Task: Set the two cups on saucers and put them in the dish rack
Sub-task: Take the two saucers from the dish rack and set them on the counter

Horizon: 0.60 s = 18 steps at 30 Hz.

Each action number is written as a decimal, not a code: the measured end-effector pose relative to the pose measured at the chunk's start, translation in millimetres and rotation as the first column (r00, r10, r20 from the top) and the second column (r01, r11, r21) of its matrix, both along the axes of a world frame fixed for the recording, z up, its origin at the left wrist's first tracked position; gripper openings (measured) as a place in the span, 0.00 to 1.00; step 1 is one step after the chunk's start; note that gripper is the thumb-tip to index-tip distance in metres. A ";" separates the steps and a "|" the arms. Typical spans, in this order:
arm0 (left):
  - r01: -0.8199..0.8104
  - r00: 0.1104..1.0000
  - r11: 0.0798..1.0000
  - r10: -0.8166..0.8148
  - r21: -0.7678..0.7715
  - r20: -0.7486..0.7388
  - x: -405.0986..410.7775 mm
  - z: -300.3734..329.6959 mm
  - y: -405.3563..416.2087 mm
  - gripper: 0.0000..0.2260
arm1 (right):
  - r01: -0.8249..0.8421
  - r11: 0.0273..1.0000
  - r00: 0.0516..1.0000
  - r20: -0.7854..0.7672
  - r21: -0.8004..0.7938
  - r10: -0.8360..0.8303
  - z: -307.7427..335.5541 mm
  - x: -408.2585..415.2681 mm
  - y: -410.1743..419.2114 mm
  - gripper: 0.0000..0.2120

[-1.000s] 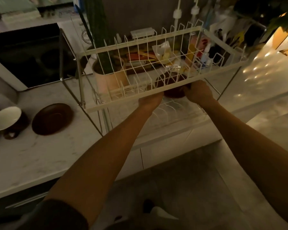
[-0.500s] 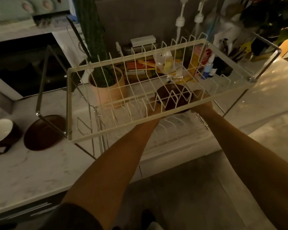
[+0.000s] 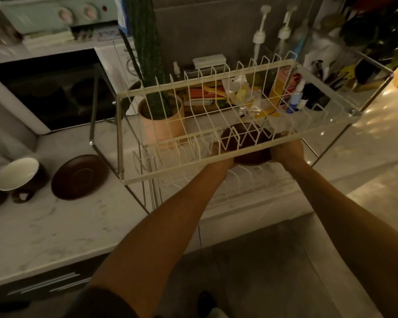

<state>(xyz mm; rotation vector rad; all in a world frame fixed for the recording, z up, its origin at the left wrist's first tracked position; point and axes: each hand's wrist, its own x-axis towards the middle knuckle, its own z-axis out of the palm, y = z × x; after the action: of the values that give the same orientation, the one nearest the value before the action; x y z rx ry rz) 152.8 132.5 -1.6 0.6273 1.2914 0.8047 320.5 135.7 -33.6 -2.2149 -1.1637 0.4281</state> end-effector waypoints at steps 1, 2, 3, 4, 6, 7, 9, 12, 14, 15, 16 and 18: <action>0.001 0.999 1.000 -0.002 0.011 0.033 -2.3 5.1 -3.7 0.14 | -0.010 1.000 1.000 -0.017 -0.019 0.010 6.6 -4.5 -5.1 0.10; 0.040 0.999 0.999 -0.040 0.012 0.036 -5.8 12.7 -11.1 0.15 | -0.027 0.999 0.999 -0.037 -0.030 0.026 10.4 -8.0 -10.0 0.12; 0.058 0.998 0.998 -0.058 0.008 0.029 -9.0 13.7 -13.8 0.16 | -0.028 0.998 0.999 -0.046 -0.049 0.025 12.9 -9.4 -15.6 0.13; 0.069 0.998 0.998 -0.069 -0.006 0.015 -13.5 15.5 -18.9 0.17 | -0.033 0.998 0.999 -0.039 -0.061 0.031 16.7 -11.1 -22.2 0.14; 0.066 0.998 0.998 -0.066 0.004 -0.002 -23.9 22.3 -31.7 0.18 | -0.038 0.996 0.998 -0.058 -0.084 0.033 25.7 -18.9 -35.6 0.14; 0.078 0.997 0.996 -0.077 0.032 -0.018 -29.5 22.8 -37.2 0.19 | -0.029 0.995 0.997 -0.073 -0.092 0.022 33.3 -24.7 -44.4 0.14; 0.112 0.994 0.991 -0.111 0.070 -0.018 -40.4 29.3 -52.5 0.21 | -0.026 0.994 0.994 -0.105 -0.109 0.014 42.6 -33.5 -59.8 0.13; 0.203 0.978 0.974 -0.196 0.096 -0.077 -61.0 35.0 -77.5 0.16 | -0.044 0.990 0.991 -0.129 -0.137 0.026 49.5 -45.1 -82.0 0.14; 0.225 0.973 0.971 -0.219 0.084 -0.065 -75.9 38.0 -93.1 0.19 | -0.059 0.985 0.990 -0.138 -0.163 0.037 54.5 -54.8 -98.3 0.16; 0.232 0.972 0.969 -0.228 0.084 -0.050 -83.3 38.0 -100.1 0.17 | -0.062 0.983 0.990 -0.137 -0.175 0.038 56.9 -60.6 -106.7 0.16; 0.239 0.971 0.968 -0.237 0.079 -0.038 -91.9 40.6 -109.5 0.13 | -0.069 0.980 0.990 -0.134 -0.185 0.044 58.9 -66.9 -115.1 0.16; 0.273 0.962 0.958 -0.271 0.083 -0.040 -107.2 44.4 -124.8 0.14 | -0.077 0.976 0.991 -0.127 -0.203 0.052 62.8 -80.4 -132.0 0.15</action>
<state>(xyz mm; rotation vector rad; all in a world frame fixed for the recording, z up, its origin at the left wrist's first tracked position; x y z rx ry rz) 45.5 7.7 42.8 0.8695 1.1679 0.6291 240.0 3.7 29.3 -2.2950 -1.1745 0.7306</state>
